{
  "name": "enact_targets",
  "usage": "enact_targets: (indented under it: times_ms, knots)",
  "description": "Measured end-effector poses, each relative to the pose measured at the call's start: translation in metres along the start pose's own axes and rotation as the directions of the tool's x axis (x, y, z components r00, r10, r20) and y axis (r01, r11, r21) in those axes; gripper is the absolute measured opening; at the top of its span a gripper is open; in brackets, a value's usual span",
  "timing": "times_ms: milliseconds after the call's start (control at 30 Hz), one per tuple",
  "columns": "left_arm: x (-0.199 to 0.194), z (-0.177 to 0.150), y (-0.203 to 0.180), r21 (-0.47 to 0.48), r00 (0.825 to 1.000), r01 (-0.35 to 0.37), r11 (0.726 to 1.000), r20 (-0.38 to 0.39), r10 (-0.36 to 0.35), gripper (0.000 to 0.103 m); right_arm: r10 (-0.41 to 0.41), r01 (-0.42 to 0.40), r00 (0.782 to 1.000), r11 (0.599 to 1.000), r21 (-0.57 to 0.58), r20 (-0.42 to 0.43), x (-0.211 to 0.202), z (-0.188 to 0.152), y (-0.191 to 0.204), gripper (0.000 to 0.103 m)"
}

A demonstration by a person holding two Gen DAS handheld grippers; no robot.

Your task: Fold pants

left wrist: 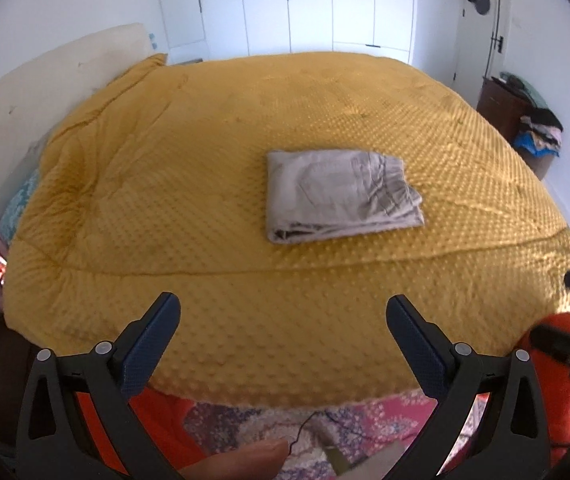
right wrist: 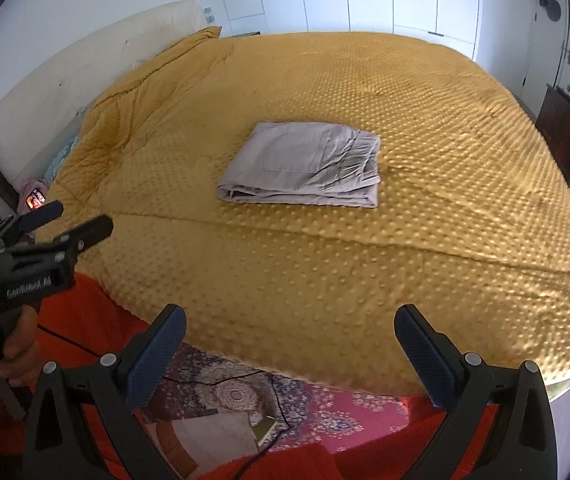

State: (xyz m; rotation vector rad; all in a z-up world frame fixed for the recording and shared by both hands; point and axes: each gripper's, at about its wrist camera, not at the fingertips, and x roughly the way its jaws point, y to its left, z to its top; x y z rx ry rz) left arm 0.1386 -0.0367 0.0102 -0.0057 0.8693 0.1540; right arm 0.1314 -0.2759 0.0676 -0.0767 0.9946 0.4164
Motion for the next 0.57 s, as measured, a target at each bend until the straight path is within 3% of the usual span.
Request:
enact_targets:
  times_ms: [200,567]
  knots:
    - [0.002,-0.002,-0.004,-0.004,1.0,0.011,1.0,-0.027,-0.011,0.102,-0.061,0.06,0.997,0.998,0.018,0.048,-0.006,0.008,0.001,0.103]
    - [0.003,-0.002,-0.003,-0.02,0.999,0.023,1.0,-0.027,-0.023,0.102,-0.06,0.059,0.998,0.997,0.043,0.02,0.006,0.004,-0.002,0.103]
